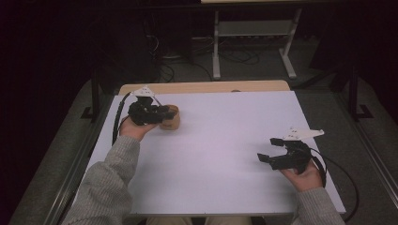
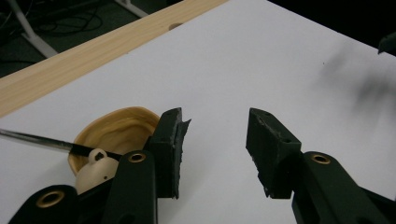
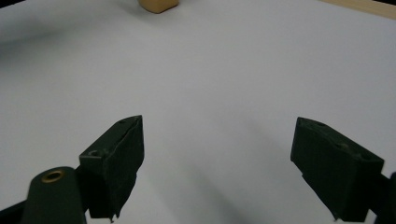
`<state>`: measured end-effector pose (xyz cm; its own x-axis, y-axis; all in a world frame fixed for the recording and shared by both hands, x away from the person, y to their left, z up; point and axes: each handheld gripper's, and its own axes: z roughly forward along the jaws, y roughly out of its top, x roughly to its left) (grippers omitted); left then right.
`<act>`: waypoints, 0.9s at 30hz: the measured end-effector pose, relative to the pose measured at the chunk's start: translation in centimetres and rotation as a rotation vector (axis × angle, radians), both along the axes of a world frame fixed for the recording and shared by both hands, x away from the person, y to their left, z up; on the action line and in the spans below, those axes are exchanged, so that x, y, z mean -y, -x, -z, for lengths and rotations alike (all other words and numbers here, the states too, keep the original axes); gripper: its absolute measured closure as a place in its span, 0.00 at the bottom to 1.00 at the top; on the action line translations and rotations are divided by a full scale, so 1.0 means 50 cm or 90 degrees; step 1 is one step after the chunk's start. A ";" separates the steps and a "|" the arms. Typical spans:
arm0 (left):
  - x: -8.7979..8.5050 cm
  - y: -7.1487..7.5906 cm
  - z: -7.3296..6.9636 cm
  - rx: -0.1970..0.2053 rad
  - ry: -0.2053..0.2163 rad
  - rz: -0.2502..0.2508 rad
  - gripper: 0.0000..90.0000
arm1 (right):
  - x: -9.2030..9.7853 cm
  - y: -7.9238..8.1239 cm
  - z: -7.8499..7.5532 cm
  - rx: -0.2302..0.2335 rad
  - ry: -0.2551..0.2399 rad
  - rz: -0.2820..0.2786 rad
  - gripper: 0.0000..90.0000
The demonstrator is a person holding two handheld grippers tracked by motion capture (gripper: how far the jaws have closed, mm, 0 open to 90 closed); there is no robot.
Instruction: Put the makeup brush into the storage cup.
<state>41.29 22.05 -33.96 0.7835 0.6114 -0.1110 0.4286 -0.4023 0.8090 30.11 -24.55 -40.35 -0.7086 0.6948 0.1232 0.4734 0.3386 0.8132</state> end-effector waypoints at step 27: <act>0.014 0.066 0.024 -0.016 -0.022 0.023 0.36 | 0.007 0.000 0.005 0.001 0.005 0.018 0.17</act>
<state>38.01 21.34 -35.17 0.8021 0.5870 -0.1099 0.4331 -0.4452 0.7837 30.11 -24.90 -40.58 -0.6894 0.7150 0.1164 0.4808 0.3315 0.8117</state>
